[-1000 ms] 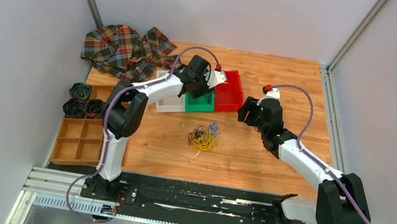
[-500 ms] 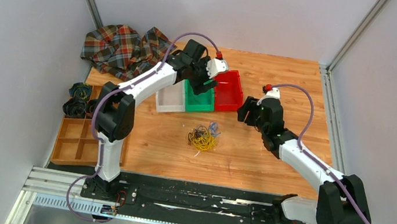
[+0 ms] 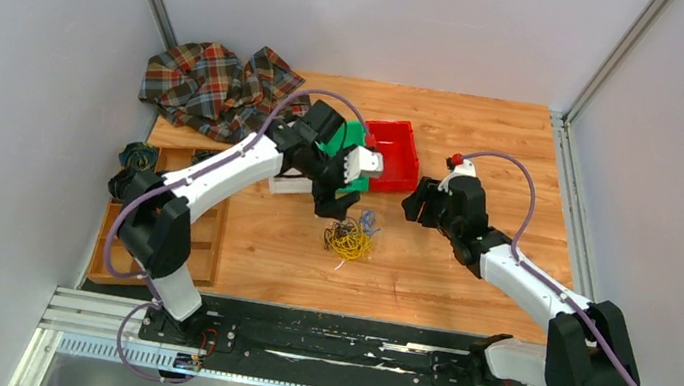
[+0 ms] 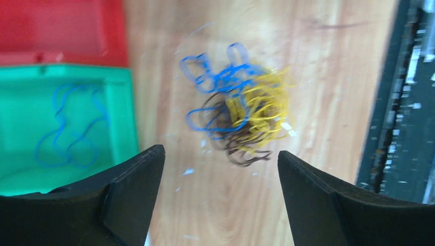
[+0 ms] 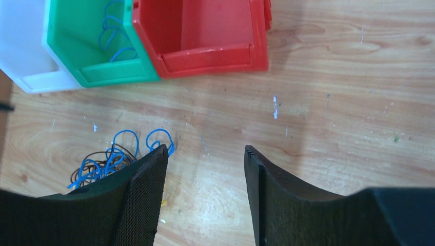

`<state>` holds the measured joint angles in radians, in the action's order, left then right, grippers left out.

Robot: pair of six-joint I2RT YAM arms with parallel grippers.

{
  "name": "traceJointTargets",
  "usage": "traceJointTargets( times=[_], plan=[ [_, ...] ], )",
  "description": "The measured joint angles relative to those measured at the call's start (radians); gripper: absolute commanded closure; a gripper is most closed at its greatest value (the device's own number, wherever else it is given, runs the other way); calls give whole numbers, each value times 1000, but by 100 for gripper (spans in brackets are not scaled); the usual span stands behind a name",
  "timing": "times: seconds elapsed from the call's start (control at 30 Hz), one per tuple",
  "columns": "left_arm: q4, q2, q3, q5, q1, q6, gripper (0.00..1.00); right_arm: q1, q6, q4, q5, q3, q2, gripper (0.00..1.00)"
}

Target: Untangle the cables

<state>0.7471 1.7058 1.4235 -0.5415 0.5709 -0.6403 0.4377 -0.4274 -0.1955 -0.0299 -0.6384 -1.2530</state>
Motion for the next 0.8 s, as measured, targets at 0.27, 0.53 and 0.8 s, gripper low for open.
traceJointTargets(
  times=[0.27,0.53,0.8],
  plan=[
    [-19,12,11,-14,132,54,15,0,-9,16,-23,32,39,48],
    [-19,180,144,0,124,76,39,0,-8,23,-38,43,100,51],
    [-7,204,145,16,124,85,89,0,-7,36,-53,45,100,53]
  ],
)
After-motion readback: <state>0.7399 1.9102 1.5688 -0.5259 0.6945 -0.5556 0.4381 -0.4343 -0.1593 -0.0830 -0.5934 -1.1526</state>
